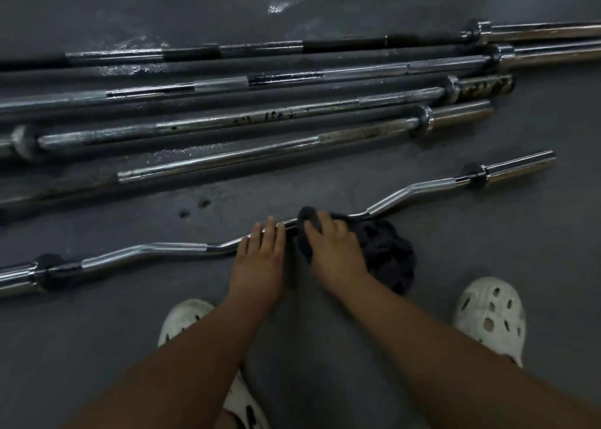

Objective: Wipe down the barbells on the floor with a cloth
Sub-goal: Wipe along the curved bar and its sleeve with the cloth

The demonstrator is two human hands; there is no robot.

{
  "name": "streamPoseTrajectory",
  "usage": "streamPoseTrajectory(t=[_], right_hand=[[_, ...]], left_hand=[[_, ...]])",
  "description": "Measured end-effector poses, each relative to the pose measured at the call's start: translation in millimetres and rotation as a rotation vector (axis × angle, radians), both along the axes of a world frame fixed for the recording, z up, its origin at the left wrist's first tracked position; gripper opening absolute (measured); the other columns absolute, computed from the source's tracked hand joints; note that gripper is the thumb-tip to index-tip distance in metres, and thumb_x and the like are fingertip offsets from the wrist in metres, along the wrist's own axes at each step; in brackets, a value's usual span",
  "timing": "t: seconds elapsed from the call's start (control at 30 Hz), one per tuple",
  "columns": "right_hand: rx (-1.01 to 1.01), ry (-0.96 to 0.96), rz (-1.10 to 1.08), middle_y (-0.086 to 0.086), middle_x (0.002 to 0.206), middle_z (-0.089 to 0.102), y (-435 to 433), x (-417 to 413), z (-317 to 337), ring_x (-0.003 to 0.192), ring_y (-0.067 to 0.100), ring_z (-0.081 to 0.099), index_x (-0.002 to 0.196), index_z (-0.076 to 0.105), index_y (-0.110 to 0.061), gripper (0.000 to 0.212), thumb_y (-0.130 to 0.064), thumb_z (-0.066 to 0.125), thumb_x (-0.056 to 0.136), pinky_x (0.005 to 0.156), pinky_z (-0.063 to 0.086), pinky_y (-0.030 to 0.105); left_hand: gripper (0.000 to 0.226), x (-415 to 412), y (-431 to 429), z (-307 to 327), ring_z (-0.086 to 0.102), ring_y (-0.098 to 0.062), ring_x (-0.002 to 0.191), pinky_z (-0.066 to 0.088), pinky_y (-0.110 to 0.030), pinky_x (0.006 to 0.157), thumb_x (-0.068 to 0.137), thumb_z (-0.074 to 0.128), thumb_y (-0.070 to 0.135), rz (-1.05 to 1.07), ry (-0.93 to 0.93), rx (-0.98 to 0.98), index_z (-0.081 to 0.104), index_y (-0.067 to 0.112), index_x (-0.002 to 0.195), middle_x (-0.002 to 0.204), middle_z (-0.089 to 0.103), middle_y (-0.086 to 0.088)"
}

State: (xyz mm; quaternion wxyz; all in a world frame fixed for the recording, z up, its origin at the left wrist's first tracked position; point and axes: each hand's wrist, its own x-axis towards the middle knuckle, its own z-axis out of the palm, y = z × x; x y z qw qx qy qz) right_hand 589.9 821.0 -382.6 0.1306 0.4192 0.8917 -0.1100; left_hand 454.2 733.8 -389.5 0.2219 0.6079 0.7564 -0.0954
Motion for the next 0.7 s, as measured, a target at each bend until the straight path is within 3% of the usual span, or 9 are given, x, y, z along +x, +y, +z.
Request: streamPoseTrajectory(t=[0.03,0.13,0.17,0.3,0.33,0.43,0.47,0.6,0.7], right_hand=[[0.000,-0.017,-0.009,0.010,0.144,0.039,14,9,1,0.116,0.035,0.047,0.137,0.044,-0.022,0.055,-0.028,0.060,0.085,0.086,0.046,0.043],[0.060,-0.119,-0.486,0.010,0.144,0.038,28,28,0,0.119,0.035,0.044,0.139,0.043,-0.022,0.051,-0.025,0.056,0.090,0.089,0.045,0.045],[0.062,-0.118,-0.508,0.010,0.145,0.037,19,18,2,0.119,0.035,0.044,0.140,0.042,-0.022,0.052,-0.025,0.056,0.090,0.089,0.045,0.045],[-0.022,0.019,0.013,0.008,0.150,0.034,-7,-10,2,0.116,0.036,0.048,0.140,0.042,-0.024,0.060,-0.025,0.061,0.084,0.087,0.046,0.044],[-0.034,0.014,0.004,0.008,0.147,0.036,7,-2,3,0.116,0.036,0.049,0.138,0.043,-0.024,0.056,-0.024,0.060,0.084,0.086,0.047,0.044],[0.031,-0.075,-0.504,0.010,0.146,0.034,32,22,-2,0.120,0.036,0.044,0.134,0.046,-0.021,0.048,-0.023,0.057,0.088,0.089,0.045,0.046],[0.036,-0.096,-0.536,0.011,0.150,0.029,25,14,-1,0.123,0.036,0.041,0.136,0.045,-0.020,0.051,-0.028,0.059,0.087,0.092,0.044,0.046],[-0.018,0.042,-0.112,0.010,0.156,0.027,-1,-17,1,0.128,0.038,0.038,0.134,0.050,-0.020,0.056,-0.034,0.060,0.080,0.095,0.044,0.048],[0.083,0.033,-0.296,0.014,0.153,0.035,41,13,1,0.130,0.040,0.040,0.116,0.063,-0.017,0.037,-0.026,0.060,0.080,0.100,0.042,0.050]], left_hand=[[0.086,-1,1,0,0.000,-0.033,0.152,0.011,-0.044,0.122,0.094,0.048,0.027,0.000,-0.011,-0.017,-0.008,0.012,0.157,0.165,-0.012,-0.010],[0.098,-2,2,1,-0.004,-0.032,0.152,0.008,-0.043,0.123,0.089,0.056,0.032,-0.005,-0.026,-0.055,-0.012,0.013,0.156,0.164,-0.016,-0.009],[0.100,-1,2,2,-0.005,-0.032,0.152,0.008,-0.043,0.123,0.088,0.058,0.034,-0.007,-0.029,-0.064,-0.012,0.013,0.156,0.164,-0.016,-0.009],[0.102,0,4,4,-0.003,-0.033,0.152,0.007,-0.045,0.123,0.087,0.059,0.042,-0.001,-0.029,-0.054,-0.010,0.012,0.156,0.165,-0.013,-0.011],[0.101,-1,5,4,-0.004,-0.033,0.152,0.008,-0.045,0.123,0.087,0.058,0.039,-0.001,-0.040,-0.059,-0.011,0.012,0.156,0.164,-0.014,-0.011],[0.101,-2,2,1,-0.005,-0.032,0.152,0.007,-0.044,0.123,0.086,0.058,0.033,0.005,-0.045,-0.054,-0.012,0.013,0.156,0.164,-0.016,-0.010],[0.103,-1,2,1,-0.005,-0.033,0.152,0.007,-0.045,0.123,0.086,0.059,0.035,0.008,-0.045,-0.050,-0.012,0.013,0.156,0.164,-0.016,-0.010],[0.103,2,3,1,-0.005,-0.034,0.152,0.005,-0.047,0.122,0.087,0.059,0.041,0.031,-0.068,-0.037,-0.011,0.013,0.156,0.165,-0.013,-0.011],[0.108,0,3,1,-0.005,-0.033,0.152,0.006,-0.047,0.123,0.083,0.063,0.038,0.021,-0.062,-0.032,-0.012,0.012,0.156,0.164,-0.014,-0.010]])
